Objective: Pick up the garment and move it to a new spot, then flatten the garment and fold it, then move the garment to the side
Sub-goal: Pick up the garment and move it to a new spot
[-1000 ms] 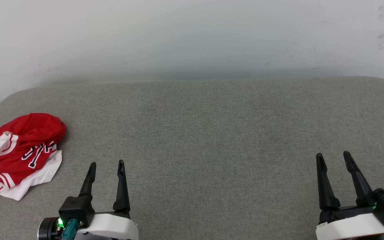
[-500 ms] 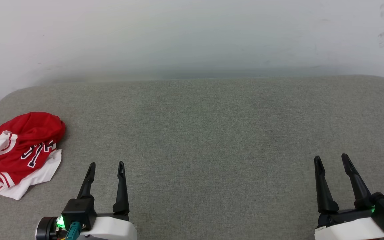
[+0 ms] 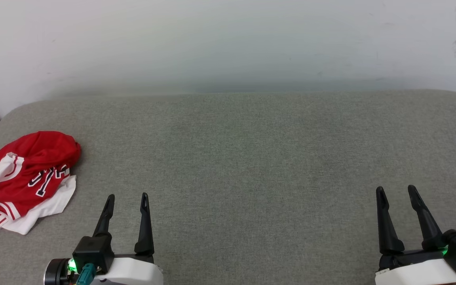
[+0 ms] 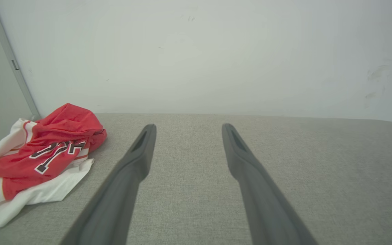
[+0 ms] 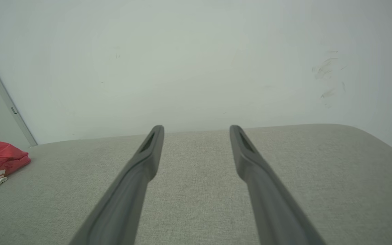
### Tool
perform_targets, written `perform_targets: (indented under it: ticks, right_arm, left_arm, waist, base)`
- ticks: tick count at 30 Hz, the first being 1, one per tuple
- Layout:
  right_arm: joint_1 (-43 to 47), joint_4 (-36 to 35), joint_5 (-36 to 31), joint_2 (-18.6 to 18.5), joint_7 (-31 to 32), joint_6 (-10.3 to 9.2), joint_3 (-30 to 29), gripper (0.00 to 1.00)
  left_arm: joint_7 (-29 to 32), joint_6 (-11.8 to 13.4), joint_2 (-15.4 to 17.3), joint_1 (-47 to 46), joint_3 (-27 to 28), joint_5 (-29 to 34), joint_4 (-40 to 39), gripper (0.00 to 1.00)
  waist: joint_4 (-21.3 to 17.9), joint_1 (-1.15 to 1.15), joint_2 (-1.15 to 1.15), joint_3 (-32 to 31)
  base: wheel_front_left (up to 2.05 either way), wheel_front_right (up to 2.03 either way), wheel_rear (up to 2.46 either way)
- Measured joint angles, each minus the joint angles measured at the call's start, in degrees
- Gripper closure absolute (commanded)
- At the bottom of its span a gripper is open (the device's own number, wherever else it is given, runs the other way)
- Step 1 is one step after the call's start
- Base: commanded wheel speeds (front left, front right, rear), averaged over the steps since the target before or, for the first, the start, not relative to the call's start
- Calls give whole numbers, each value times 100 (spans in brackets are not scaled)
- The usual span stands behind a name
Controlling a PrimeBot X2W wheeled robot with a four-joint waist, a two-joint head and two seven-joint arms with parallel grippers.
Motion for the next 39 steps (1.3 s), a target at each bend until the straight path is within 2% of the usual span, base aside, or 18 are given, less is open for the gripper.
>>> perform_targets:
  ticks: [12,31,39]
  right_arm:
    - [26,-15,-5,0,0,0,26,0]
    - [29,-40,-96,0,0,0,103,0]
    - [29,-40,-123,0,0,0,137,0]
  left_arm:
    - [0,4,-2,-55,80,-19,27,0]
    - [-1,25,-2,-118,236,-109,66,0]
    - [0,23,-1,-116,301,-144,85,0]
  waist:
    - [495,0,0,49]
    - [1915,0,0,113]
    - [2393,0,0,112]
  base:
    - [0,0,0]
    - [0,0,0]
    - [0,0,0]
